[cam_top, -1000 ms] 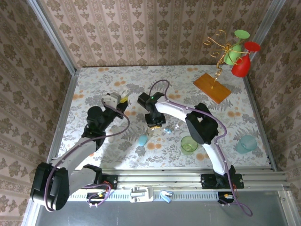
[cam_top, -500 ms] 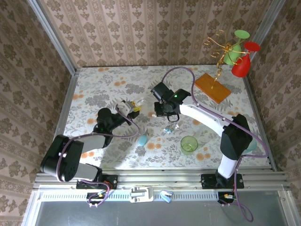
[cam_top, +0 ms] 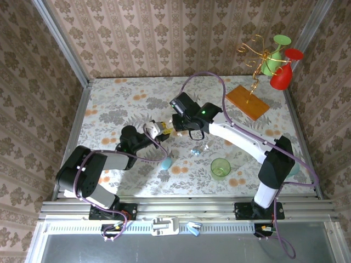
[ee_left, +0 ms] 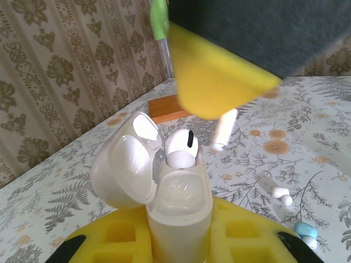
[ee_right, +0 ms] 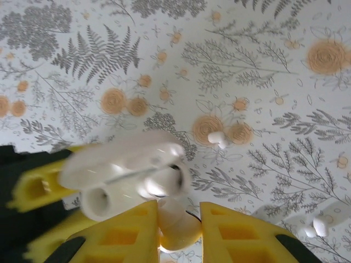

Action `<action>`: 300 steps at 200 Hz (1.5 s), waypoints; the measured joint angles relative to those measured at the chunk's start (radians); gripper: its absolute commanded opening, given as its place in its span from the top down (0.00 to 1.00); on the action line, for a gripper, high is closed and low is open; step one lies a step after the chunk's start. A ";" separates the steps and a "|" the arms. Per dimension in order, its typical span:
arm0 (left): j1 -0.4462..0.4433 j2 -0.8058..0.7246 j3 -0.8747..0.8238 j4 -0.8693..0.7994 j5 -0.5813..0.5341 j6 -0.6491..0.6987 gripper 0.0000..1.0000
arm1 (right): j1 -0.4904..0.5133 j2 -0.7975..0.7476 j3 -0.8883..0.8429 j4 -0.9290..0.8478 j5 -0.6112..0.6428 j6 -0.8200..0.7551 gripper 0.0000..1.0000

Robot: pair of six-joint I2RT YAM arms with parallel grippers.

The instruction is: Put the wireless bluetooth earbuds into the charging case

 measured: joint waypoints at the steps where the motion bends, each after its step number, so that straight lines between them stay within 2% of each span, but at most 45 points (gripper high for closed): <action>1: -0.002 0.000 0.001 -0.003 -0.001 0.002 1.00 | 0.000 0.000 0.001 0.000 0.000 0.000 0.78; 64: -0.034 -0.005 0.017 -0.108 -0.048 0.042 1.00 | 0.013 0.076 0.058 -0.005 0.022 -0.010 0.78; 180: -0.055 -0.059 0.021 -0.183 -0.128 0.042 1.00 | 0.027 0.116 0.085 -0.019 0.020 -0.010 0.78; 249: -0.061 -0.063 0.034 -0.215 -0.148 0.041 1.00 | 0.027 0.120 0.084 -0.010 0.013 -0.002 0.69; 300: -0.061 -0.063 0.034 -0.226 -0.158 0.032 1.00 | 0.011 0.106 0.036 0.046 -0.044 0.020 0.68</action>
